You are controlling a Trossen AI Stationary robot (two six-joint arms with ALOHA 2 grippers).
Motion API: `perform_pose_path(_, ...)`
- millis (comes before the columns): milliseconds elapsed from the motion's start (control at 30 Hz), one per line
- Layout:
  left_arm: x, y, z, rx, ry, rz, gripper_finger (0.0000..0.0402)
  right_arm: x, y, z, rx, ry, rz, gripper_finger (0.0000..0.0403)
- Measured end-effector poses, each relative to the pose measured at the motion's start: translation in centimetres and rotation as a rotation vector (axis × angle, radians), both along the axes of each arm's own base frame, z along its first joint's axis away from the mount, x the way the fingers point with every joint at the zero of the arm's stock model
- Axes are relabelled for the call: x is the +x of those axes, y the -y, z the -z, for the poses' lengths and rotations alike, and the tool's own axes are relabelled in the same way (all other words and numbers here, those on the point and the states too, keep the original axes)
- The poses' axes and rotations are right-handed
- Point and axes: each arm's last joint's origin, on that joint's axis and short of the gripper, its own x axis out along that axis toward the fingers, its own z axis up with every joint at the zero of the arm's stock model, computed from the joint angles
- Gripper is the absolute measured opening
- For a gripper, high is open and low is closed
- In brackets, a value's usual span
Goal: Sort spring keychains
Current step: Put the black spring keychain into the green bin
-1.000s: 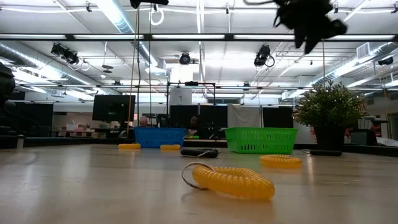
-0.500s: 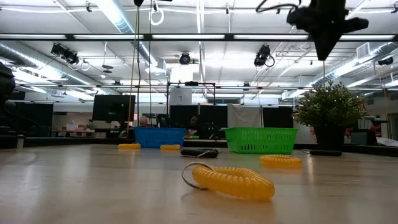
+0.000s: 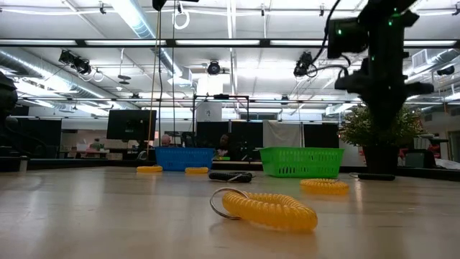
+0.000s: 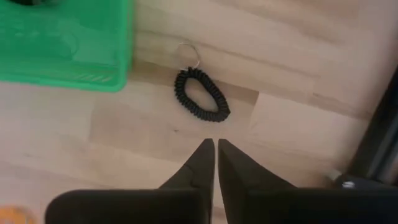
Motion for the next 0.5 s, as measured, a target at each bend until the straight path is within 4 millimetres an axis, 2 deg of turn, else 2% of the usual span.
perform_pose_path(267, 0.0, 0.0, 0.0, -0.002, 0.0, 0.0, 0.0126, -0.7, 0.6, 3.6, 0.071, 0.071, 0.071, 0.0055)
perform_pose_path(500, 0.0, 0.0, 0.0, -0.002, 0.0, 0.0, 0.0126, -1.0, 1.0, 5.2, 0.062, 0.118, -0.035, 0.0105)
